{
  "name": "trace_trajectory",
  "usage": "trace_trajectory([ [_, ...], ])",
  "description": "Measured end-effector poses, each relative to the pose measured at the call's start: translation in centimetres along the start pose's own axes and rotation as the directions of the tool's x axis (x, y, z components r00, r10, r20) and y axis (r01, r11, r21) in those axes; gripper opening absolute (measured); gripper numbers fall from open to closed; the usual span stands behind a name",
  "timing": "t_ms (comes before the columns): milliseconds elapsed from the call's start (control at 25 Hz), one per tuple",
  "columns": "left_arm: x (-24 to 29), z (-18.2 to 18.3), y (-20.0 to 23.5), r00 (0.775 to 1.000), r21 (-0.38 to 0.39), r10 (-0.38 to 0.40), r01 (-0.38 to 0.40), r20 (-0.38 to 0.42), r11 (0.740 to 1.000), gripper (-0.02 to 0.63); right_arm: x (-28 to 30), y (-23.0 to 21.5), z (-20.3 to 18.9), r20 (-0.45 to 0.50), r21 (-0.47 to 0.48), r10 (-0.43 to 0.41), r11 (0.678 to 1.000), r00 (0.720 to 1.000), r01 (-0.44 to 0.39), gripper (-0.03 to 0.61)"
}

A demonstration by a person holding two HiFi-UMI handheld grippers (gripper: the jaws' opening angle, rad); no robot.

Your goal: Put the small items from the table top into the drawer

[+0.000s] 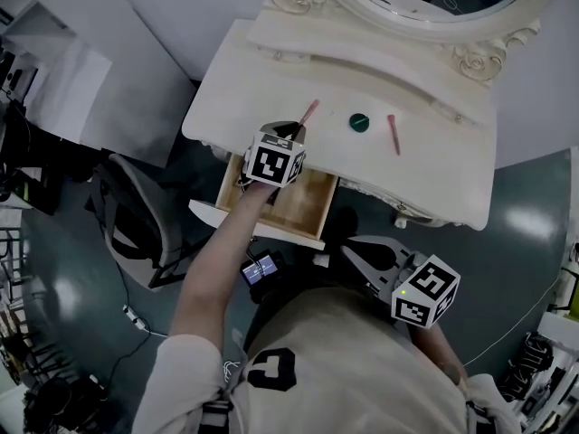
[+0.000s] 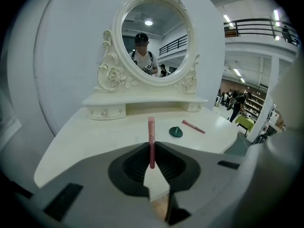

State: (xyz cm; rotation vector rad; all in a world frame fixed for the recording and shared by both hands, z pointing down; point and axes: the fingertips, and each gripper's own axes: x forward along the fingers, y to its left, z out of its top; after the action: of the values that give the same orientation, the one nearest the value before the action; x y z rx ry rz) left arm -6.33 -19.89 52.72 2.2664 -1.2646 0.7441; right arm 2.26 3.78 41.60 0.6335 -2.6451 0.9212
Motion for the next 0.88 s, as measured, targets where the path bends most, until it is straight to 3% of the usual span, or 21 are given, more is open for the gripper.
trace_trajectory([
  [640,-4.1,-1.7,0.6,0.999,0.033,0.021,-0.022,0.025,0.999,0.086,1.3,1.6,0.5,0.006,-0.035,0.006,0.999,1.000,-0.006,0.029],
  [880,-6.2,-2.3,1.0,0.998,0.003,0.024,-0.024,0.051,1.000,0.086,1.8,1.9,0.8,0.006,-0.043,0.006,0.999,1.000,-0.006,0.029],
])
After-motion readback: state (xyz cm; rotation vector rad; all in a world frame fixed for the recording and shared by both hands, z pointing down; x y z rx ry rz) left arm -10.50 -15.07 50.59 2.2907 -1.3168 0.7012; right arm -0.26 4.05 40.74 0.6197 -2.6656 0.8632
